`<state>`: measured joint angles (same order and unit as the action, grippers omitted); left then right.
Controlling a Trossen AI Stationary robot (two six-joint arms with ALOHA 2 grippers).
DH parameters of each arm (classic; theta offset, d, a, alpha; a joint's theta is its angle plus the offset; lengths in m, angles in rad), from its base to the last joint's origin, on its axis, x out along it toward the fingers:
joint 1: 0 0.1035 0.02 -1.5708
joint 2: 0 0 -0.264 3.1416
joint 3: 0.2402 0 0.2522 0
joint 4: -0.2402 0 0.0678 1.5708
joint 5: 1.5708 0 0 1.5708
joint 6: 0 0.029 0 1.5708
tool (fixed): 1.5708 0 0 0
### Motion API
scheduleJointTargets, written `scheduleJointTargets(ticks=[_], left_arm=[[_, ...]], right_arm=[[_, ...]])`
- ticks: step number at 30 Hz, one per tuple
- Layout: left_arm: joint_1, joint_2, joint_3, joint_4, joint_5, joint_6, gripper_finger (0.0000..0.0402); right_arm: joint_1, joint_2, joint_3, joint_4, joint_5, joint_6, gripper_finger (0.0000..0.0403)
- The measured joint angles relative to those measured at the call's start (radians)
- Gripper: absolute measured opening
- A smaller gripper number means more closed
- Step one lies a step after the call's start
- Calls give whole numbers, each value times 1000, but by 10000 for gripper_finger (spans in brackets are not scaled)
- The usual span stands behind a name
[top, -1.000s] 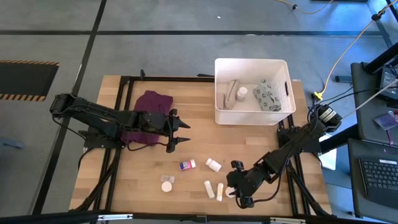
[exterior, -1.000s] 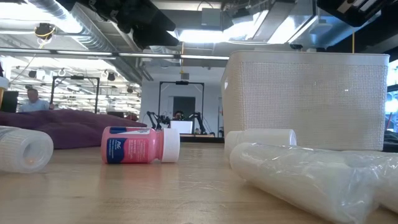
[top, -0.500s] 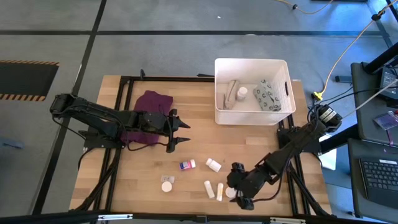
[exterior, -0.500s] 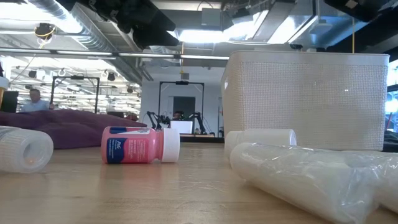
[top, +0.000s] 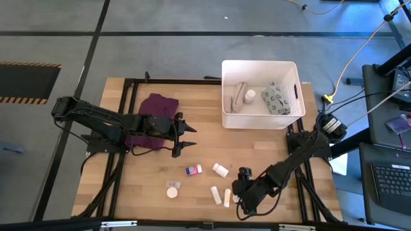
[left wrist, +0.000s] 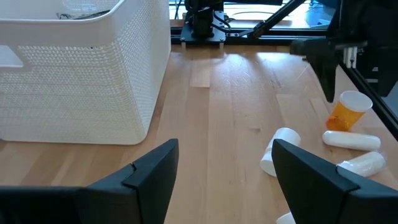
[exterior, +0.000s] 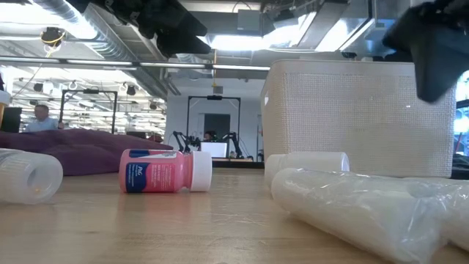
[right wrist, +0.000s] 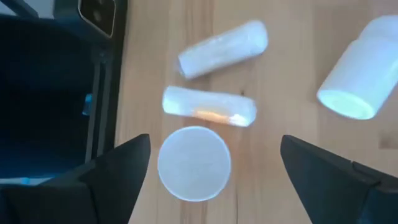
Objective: Pick & place medical supplies in basket/bin
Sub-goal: Put the right orange pill bottle into the white bin
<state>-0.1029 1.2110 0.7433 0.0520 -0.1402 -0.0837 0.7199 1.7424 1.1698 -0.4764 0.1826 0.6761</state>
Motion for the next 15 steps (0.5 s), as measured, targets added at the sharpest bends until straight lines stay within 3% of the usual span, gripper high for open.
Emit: scheduleJointTargets(ticks=[15], left_arm=[[0, 0, 0, 0, 0, 0, 251]], right_arm=[[50, 59, -1, 33, 19, 17, 361]])
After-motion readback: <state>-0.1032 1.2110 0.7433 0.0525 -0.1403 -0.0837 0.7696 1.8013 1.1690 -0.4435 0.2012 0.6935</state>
